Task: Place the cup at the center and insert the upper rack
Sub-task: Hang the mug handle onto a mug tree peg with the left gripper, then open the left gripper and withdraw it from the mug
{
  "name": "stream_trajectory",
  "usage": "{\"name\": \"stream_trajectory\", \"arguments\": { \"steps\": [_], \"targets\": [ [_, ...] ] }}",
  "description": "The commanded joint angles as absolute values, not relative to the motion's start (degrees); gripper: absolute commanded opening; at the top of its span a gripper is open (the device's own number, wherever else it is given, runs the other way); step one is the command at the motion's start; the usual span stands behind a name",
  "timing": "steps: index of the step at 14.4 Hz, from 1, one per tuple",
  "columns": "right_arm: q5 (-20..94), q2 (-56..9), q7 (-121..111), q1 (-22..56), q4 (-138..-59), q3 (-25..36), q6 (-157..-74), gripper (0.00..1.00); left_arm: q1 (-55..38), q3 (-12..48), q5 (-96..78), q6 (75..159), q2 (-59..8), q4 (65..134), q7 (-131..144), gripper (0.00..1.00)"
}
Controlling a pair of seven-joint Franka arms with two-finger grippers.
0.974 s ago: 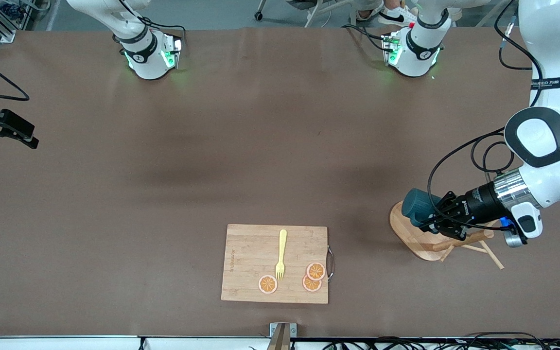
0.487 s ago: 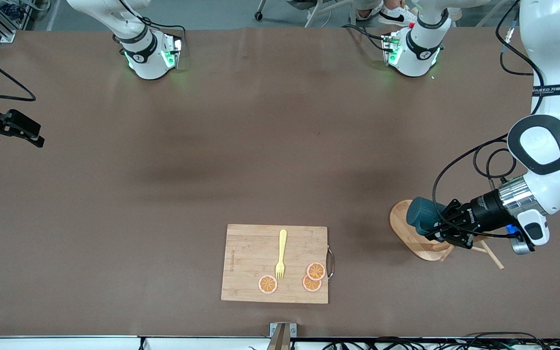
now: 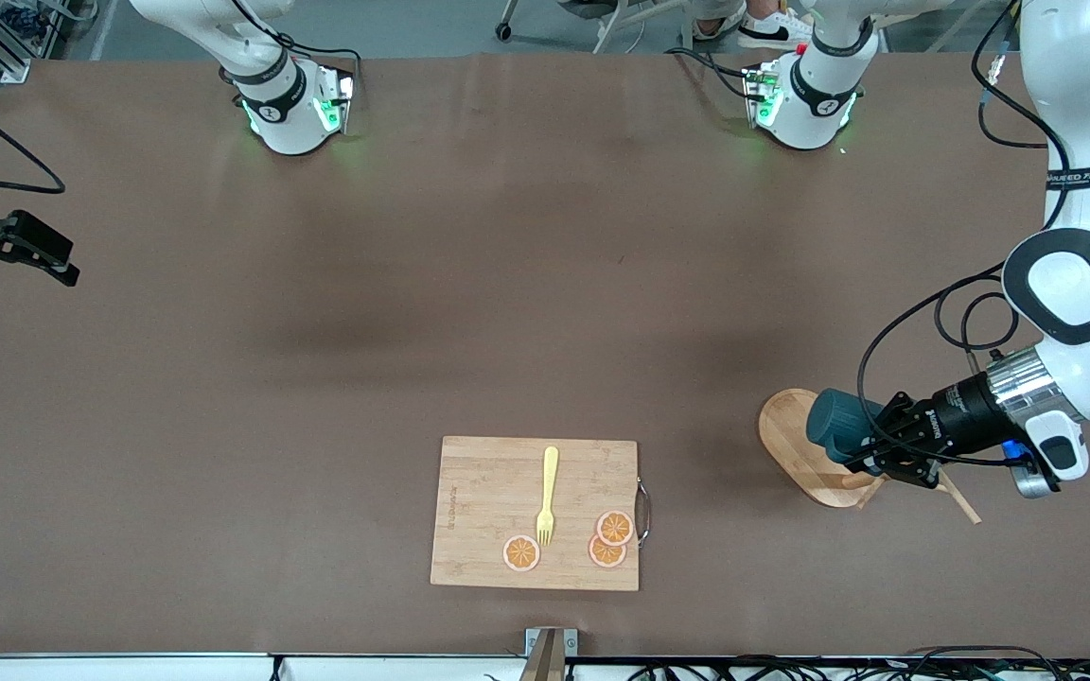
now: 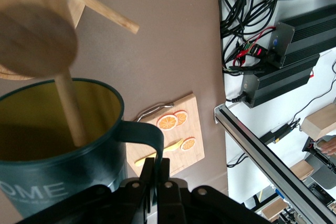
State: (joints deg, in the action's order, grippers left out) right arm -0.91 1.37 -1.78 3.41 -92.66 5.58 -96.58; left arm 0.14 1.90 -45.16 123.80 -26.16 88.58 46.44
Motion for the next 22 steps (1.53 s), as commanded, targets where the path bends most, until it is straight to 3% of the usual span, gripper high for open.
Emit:
{"name": "stream_trajectory", "arguments": {
  "steps": [1,11,13,17,18,19,22],
  "targets": [
    [-1.41,3.16,-2.46,2.9,-94.75,5.19,-97.29,1.0,0.88,2.02,-45.62,124.1,-27.07,87.28,45.53,0.07],
    [-0.88,3.16,-2.55,-1.57,-94.57,3.26,-97.21,1.0,3.08,2.02,-45.44,124.01,-28.04,86.57,43.51,0.09],
    [-0.88,3.16,-2.55,-3.6,-94.57,0.98,-97.29,1.0,3.08,2.02,-45.44,124.01,-28.04,86.57,43.42,0.14],
    [-0.88,3.16,-2.55,-3.6,-94.57,0.97,-97.03,1.0,2.81,1.93,-45.09,124.1,-27.95,86.48,40.61,0.88],
    [-0.88,3.16,-2.55,-3.43,-94.57,0.97,-96.77,1.0,2.73,1.85,-45.09,124.28,-27.86,86.48,40.61,0.97],
    [-0.88,3.16,-2.46,-3.34,-94.57,0.97,-96.59,1.0,2.64,1.85,-44.83,124.36,-27.6,86.31,40.69,1.0],
    [-0.7,3.16,-2.37,-3.51,-94.22,1.05,-94.58,1.0,2.46,1.93,-37.65,124.37,-26.55,84.64,41.04,1.0]
  ]
}}
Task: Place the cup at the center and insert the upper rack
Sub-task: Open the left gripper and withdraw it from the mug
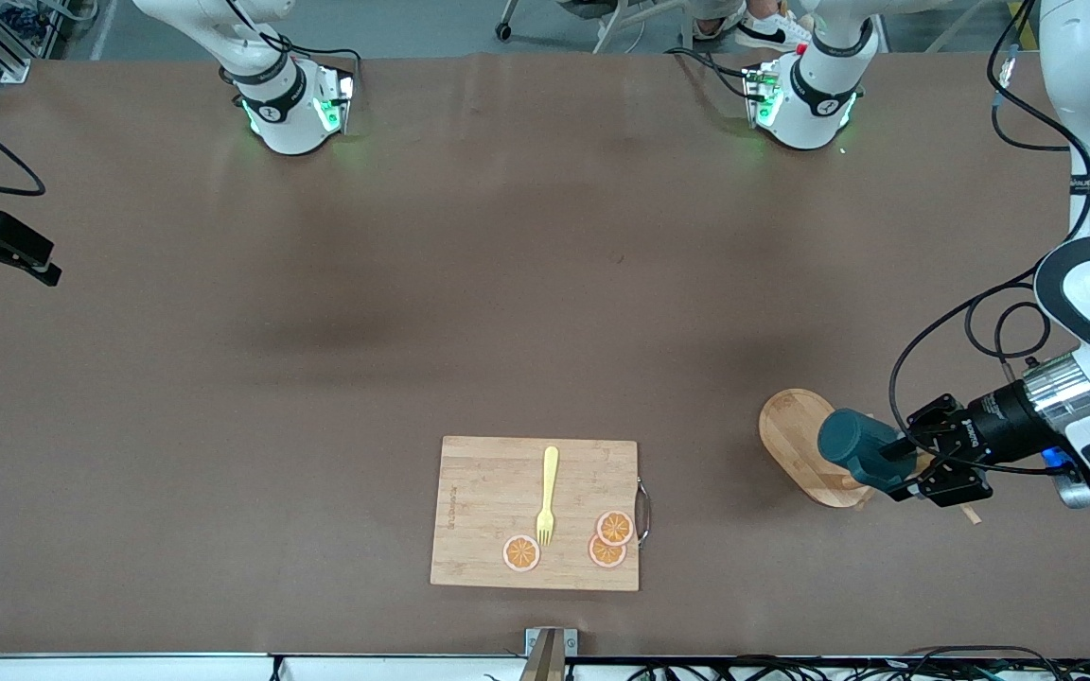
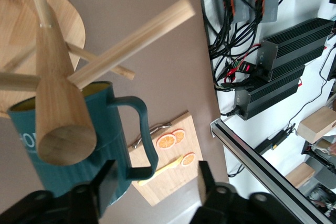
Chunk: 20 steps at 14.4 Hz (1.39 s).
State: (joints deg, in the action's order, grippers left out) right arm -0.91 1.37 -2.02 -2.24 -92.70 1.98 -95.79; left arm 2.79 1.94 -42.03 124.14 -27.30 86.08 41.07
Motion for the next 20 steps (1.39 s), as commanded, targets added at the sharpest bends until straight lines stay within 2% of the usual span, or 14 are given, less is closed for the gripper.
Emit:
{"name": "stream_trajectory", "arguments": {
  "steps": [1,5,7,11,14,20],
  "targets": [
    [-0.7,3.16,-2.37,-3.43,-94.13,1.05,-93.7,1.0,2.55,2.02,-34.66,124.28,-25.32,84.64,41.31,1.0],
    [-0.62,3.16,-2.37,-3.34,-93.78,1.05,-94.39,1.0,3.16,1.93,-23.17,120.08,-19.27,85.25,40.96,1.0],
    [-0.44,3.16,-2.29,-3.34,-93.43,0.97,-94.48,1.0,3.16,2.37,-11.39,112.63,-15.14,85.25,38.52,1.0],
    [-0.35,3.08,-2.29,-2.81,-93.34,0.97,-94.48,1.0,5.0,2.02,-8.35,100.31,-8.54,85.43,15.36,1.0],
    [-0.35,3.08,-2.29,-2.99,-93.34,0.97,-94.04,1.0,5.54,1.93,-6.86,96.43,-4.85,85.96,2.31,1.0],
    [-0.79,4.04,-2.37,-3.25,-95.53,1.23,-95.8,1.0,5.27,4.92,-3.95,95.27,-1.5,85.34,1.67,1.0]
  ]
}}
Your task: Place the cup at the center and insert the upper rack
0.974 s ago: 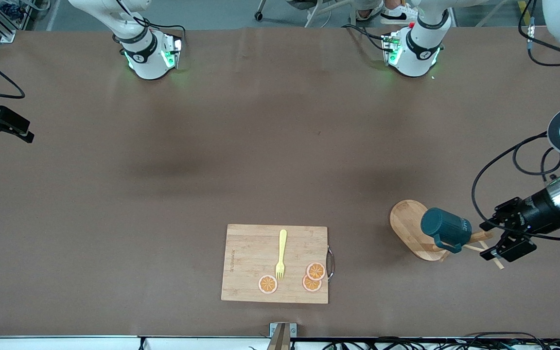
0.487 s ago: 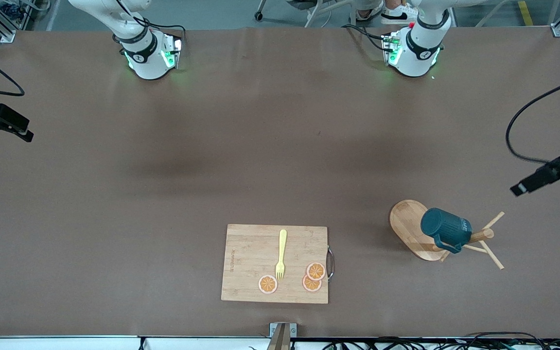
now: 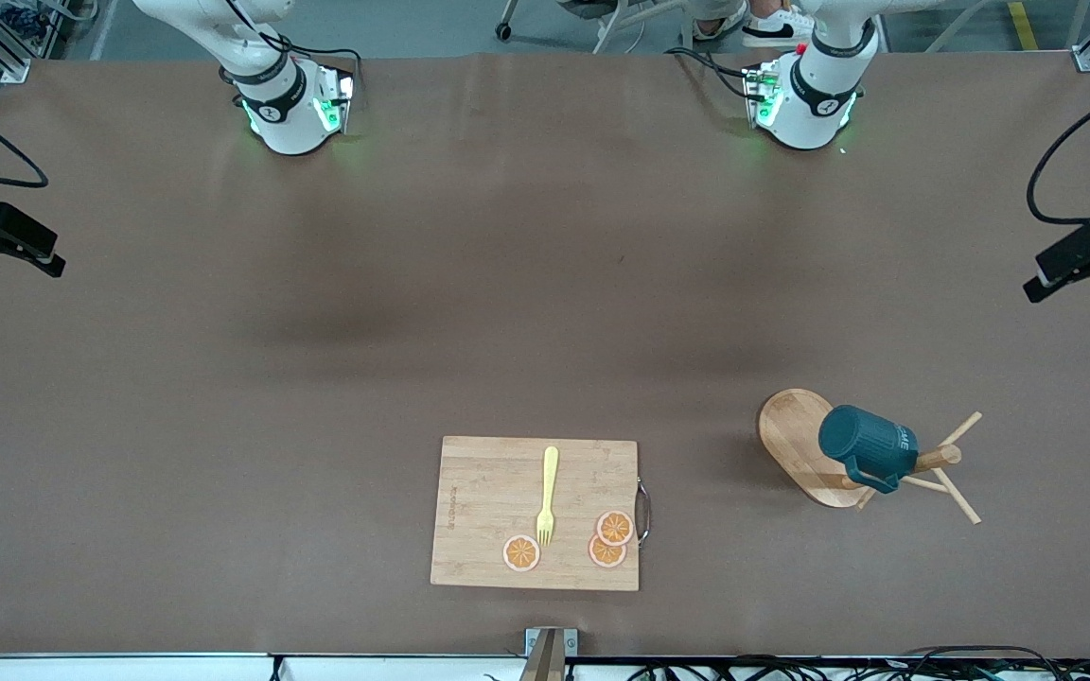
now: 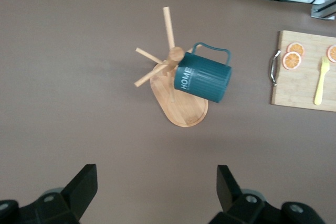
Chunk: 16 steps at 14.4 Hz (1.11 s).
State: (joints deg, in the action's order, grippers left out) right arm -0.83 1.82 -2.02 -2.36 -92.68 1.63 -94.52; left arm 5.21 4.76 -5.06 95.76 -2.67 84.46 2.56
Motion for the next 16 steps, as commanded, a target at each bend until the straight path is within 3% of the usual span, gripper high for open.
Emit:
{"name": "stream_trajectory", "arguments": {
  "steps": [1,4,16],
  "targets": [
    [-0.79,5.17,-2.37,-3.25,-97.36,1.23,-97.37,1.0,5.27,4.83,-3.96,95.19,-1.49,85.34,1.67,1.0],
    [-0.79,8.96,-2.37,-3.34,-103.26,1.32,-101.77,1.0,5.54,4.75,-4.66,94.48,-1.14,84.73,1.23,1.0],
    [-0.61,8.53,-2.46,-3.08,-99.14,1.32,-96.68,1.0,4.49,4.22,-4.48,94.04,-1.05,84.64,1.23,1.0]
  ]
}}
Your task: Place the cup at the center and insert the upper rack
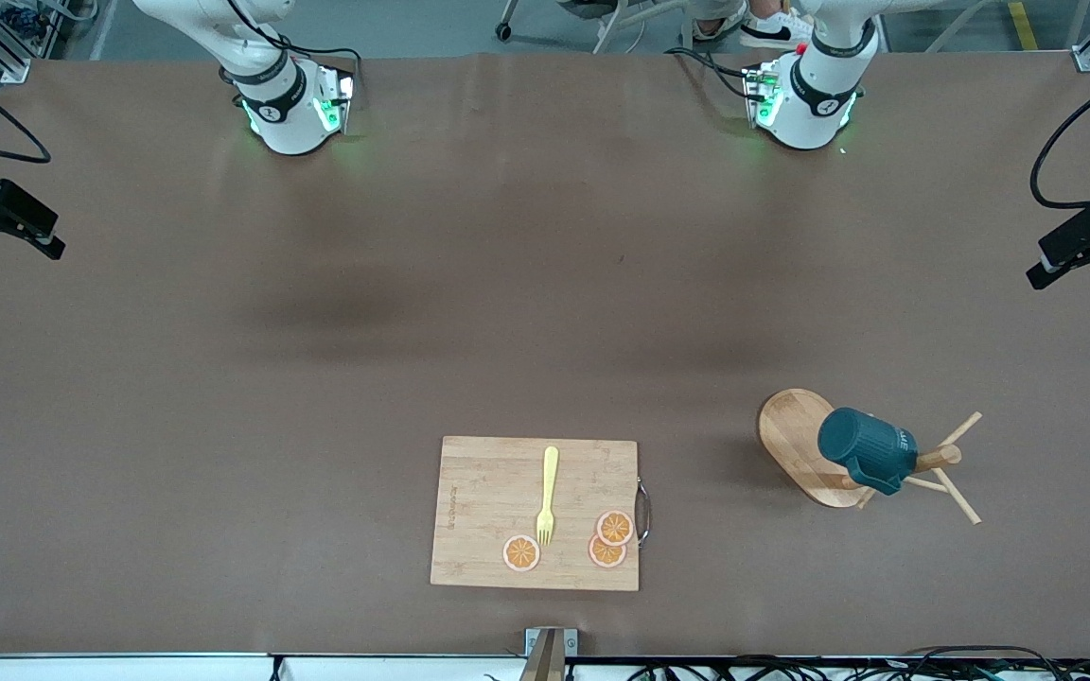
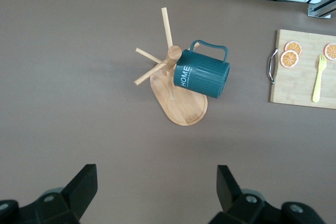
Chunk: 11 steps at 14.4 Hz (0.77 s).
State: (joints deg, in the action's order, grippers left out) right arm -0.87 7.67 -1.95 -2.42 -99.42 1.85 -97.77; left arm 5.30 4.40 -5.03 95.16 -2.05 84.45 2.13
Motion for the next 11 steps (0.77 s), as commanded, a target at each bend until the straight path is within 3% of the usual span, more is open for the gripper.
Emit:
{"name": "stream_trajectory", "arguments": {
  "steps": [1,4,11],
  "targets": [
    [-0.62,8.53,-2.37,-2.99,-98.97,1.23,-96.68,1.0,3.44,3.44,-4.4,94.04,-1.05,84.64,1.23,1.0],
    [-0.62,8.53,-2.46,-3.16,-98.88,1.23,-95.11,1.0,-1.48,-1.22,-4.31,94.04,-0.88,84.55,1.32,1.0],
    [-0.62,8.53,-2.37,-2.99,-98.7,1.23,-94.13,1.0,-1.32,-1.32,-4.31,93.43,-0.79,84.64,0.97,1.0]
  ]
}}
